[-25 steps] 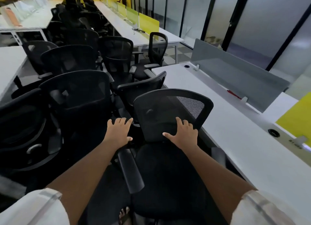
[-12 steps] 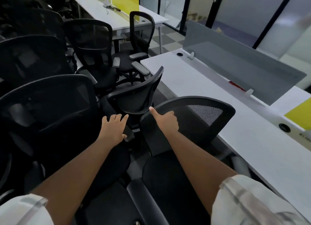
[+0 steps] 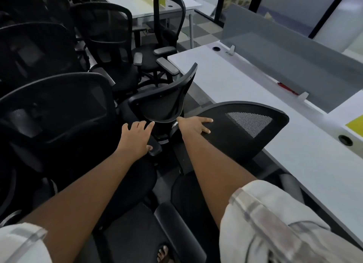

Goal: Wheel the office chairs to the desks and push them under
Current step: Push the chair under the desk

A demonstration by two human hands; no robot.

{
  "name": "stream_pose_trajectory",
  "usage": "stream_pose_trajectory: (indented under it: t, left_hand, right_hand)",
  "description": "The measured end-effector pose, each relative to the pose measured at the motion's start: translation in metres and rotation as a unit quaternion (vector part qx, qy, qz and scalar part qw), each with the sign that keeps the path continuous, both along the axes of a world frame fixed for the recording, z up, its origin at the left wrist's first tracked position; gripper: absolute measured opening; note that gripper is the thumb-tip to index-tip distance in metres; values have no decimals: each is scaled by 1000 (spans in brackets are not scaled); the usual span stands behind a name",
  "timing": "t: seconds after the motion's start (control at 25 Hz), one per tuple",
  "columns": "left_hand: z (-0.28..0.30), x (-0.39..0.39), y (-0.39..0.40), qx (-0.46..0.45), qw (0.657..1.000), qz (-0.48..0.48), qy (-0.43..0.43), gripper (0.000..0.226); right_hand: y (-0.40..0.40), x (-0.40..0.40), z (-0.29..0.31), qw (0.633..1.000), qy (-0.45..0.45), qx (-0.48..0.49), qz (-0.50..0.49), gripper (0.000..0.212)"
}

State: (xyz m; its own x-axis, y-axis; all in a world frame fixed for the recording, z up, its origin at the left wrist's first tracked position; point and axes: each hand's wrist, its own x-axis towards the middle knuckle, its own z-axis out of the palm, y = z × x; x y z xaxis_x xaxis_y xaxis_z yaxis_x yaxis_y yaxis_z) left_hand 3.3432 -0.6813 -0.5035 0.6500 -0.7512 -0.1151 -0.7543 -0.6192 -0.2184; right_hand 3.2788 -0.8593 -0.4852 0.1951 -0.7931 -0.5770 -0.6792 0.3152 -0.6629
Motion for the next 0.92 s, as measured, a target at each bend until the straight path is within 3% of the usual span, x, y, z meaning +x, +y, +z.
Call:
stream_pose_trajectory:
  t: [0.28,0.6,0.76,0.92]
  left_hand:
    - [18,-39,30,-5,1000,16,-16,98]
    - [39,-114,83,25,999,5,-39,102]
    - [51,-154,87,29,996,-63,-59,112]
    - [59,-173,69,39,971,-206,-114,119]
  right_hand:
    - [60,-45,7,999,-16,17,48,127]
    - [166,-163,4,982,44,-31,183,125]
    - [204,-226,-3,972,64,-30,225,120]
    - [237,-282,-6,964,53,-67,250,103]
